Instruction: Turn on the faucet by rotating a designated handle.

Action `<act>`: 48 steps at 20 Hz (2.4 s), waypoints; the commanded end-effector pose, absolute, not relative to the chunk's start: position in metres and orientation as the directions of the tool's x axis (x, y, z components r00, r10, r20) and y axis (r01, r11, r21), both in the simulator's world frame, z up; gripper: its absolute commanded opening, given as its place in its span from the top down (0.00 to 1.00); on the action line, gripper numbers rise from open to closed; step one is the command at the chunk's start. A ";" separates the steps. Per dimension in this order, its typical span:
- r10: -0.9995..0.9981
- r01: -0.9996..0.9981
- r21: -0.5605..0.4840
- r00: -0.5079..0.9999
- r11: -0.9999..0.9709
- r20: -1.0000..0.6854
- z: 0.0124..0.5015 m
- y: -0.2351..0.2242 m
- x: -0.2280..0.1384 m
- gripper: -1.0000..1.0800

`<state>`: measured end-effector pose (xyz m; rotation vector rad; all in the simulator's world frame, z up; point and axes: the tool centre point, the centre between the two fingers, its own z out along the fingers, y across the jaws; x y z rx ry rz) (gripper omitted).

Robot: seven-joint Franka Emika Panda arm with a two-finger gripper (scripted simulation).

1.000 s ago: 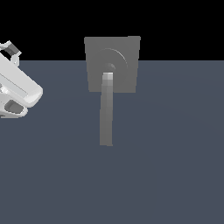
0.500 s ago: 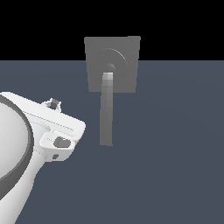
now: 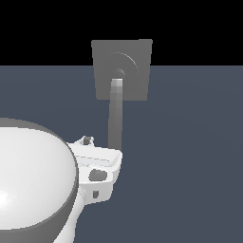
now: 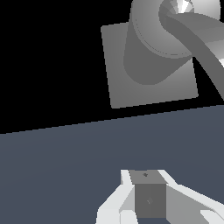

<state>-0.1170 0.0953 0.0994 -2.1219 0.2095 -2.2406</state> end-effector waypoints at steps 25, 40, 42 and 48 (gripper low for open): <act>-0.031 -0.085 -0.031 -0.003 -0.996 1.000 0.084 0.023 -0.129 1.00; -0.030 -0.085 -0.030 -0.002 -0.996 1.000 0.085 -0.032 -0.133 1.00; -0.030 -0.085 -0.030 -0.002 -0.996 1.000 0.085 -0.039 -0.134 1.00; -0.042 -0.079 -0.039 0.032 -0.996 0.999 0.072 -0.042 -0.140 1.00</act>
